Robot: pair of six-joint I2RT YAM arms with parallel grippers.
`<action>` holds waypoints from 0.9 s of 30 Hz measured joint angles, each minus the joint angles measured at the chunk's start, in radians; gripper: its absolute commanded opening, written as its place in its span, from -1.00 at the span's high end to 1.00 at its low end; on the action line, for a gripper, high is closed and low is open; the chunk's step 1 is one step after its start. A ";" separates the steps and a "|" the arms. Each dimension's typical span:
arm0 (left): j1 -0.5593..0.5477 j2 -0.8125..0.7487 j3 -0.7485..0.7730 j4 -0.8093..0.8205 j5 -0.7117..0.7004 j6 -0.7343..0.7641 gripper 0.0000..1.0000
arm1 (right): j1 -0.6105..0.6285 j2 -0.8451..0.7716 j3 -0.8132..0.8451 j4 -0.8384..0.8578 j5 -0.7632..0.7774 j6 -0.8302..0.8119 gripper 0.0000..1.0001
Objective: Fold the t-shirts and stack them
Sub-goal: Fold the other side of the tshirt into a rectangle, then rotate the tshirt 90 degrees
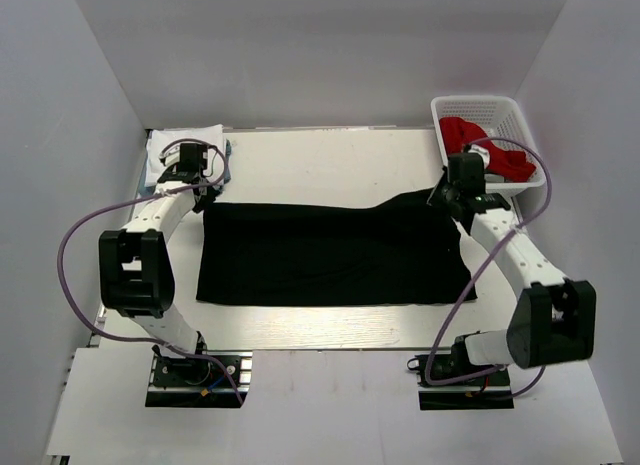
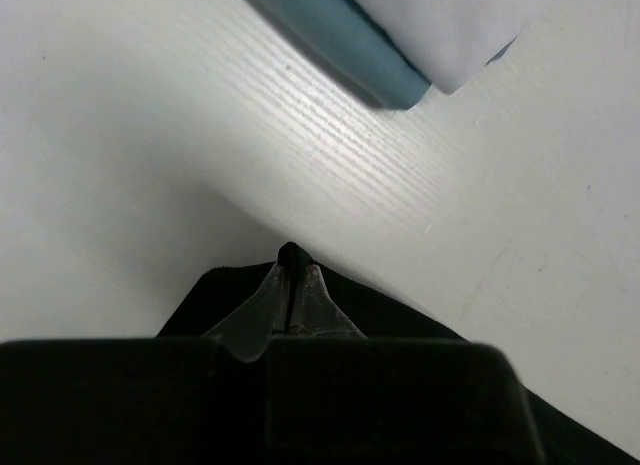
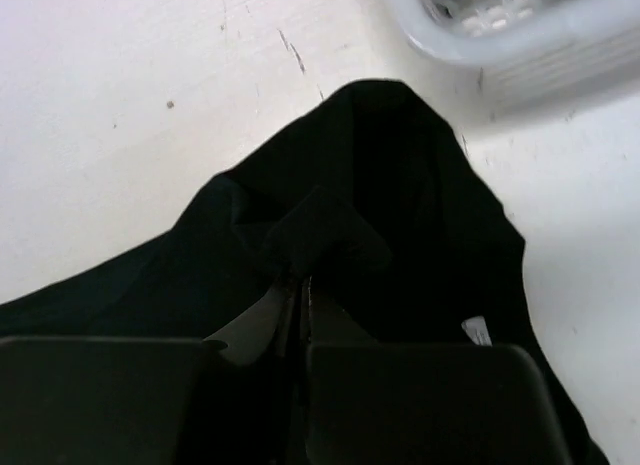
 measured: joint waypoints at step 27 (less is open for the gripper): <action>0.014 -0.255 -0.153 -0.261 -0.055 -0.211 -1.00 | 0.000 -0.364 -0.324 -0.303 -0.049 0.083 -0.81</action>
